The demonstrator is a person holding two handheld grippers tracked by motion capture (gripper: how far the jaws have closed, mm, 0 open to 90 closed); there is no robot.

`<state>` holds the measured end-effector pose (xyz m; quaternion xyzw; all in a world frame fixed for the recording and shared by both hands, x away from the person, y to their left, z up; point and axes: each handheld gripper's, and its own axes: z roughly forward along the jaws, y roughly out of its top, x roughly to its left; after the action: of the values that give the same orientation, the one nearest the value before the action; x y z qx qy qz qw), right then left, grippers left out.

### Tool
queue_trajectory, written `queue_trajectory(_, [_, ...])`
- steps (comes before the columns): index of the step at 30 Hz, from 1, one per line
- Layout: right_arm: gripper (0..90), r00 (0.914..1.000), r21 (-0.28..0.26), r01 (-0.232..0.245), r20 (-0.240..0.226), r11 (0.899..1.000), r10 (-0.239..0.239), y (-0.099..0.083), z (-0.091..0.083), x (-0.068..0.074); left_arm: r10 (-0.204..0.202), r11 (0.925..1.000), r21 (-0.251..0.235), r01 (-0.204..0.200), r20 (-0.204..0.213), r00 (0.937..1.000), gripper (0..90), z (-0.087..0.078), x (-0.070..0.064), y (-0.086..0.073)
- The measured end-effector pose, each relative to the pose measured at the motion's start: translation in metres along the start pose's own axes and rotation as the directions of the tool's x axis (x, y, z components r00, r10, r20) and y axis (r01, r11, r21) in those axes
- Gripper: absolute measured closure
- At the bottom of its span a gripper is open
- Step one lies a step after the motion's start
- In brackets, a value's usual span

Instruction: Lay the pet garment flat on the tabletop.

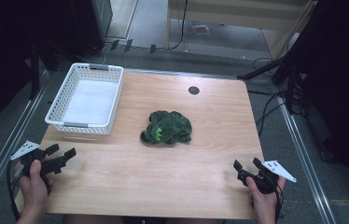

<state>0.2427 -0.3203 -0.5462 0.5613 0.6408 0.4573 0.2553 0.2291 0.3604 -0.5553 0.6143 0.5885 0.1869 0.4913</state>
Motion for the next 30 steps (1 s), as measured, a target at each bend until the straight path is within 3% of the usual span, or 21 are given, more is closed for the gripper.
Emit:
queue_trajectory(7, [16.4,0.9993,-0.007,0.035,-0.016,0.999,-0.035,0.007,0.002,0.018,0.006,1.0,0.005,-0.006,0.0,1.0,13.7,0.0,0.0,0.0])
queue_trajectory(9, [16.9,0.9955,-0.01,0.092,-0.02,0.996,-0.092,0.013,0.007,0.035,0.005,1.0,0.007,-0.005,0.0,1.0,13.7,0.0,0.0,0.0])
queue_trajectory(10, [16.9,0.9955,-0.01,0.092,-0.02,0.996,-0.092,0.013,0.007,0.035,0.005,1.0,0.007,-0.005,-0.001,1.0,13.7,0.001,-0.001,0.0])
queue_trajectory(11, [16.7,0.9898,-0.01,0.139,-0.029,0.99,-0.14,0.02,0.012,0.047,0.009,0.9999,0.005,-0.009,-0.002,1.0,13.7,0.001,-0.001,0.0])
queue_trajectory(15, [14.3,0.9791,-0.009,0.189,-0.076,0.982,-0.189,0.034,0.023,0.073,0.01,0.9999,0.006,-0.01,-0.002,0.9999,13.7,0.001,-0.002,0.0])
queue_trajectory(17, [13.7,0.9729,-0.006,0.209,-0.101,0.978,-0.208,0.039,0.029,0.085,0.012,0.9999,0.009,-0.012,-0.001,0.9999,13.7,0.002,-0.002,0.0])
queue_trajectory(18, [13.7,0.9729,-0.006,0.209,-0.101,0.978,-0.208,0.039,0.029,0.085,0.012,0.9999,0.009,-0.012,-0.001,0.9999,13.7,0.002,-0.002,0.0])
queue_trajectory(21, [13.3,0.9582,-0.004,0.241,-0.158,0.97,-0.239,0.049,0.041,0.109,0.01,0.9999,0.011,-0.01,0.003,1.0,13.7,0.002,-0.002,0.001])
queue_trajectory(26, [13.0,0.9395,-0.009,0.278,-0.206,0.96,-0.274,0.06,0.059,0.139,0.007,0.9999,0.012,-0.008,0.007,0.9999,13.7,0.002,-0.001,0.001])
queue_trajectory(28, [13.0,0.9306,-0.012,0.302,-0.214,0.953,-0.297,0.063,0.066,0.149,0.008,0.9999,0.013,-0.008,0.008,0.9999,13.7,0.002,-0.001,0.001])
queue_trajectory(29, [13.0,0.9306,-0.012,0.302,-0.214,0.953,-0.297,0.063,0.066,0.149,0.008,0.9999,0.013,-0.008,0.008,0.9999,13.7,0.002,-0.001,0.001])
queue_trajectory(30, [13.1,0.928,-0.014,0.312,-0.21,0.95,-0.308,0.065,0.073,0.159,0.008,0.9999,0.013,-0.008,0.008,0.9999,13.7,0.002,-0.001,0.001])
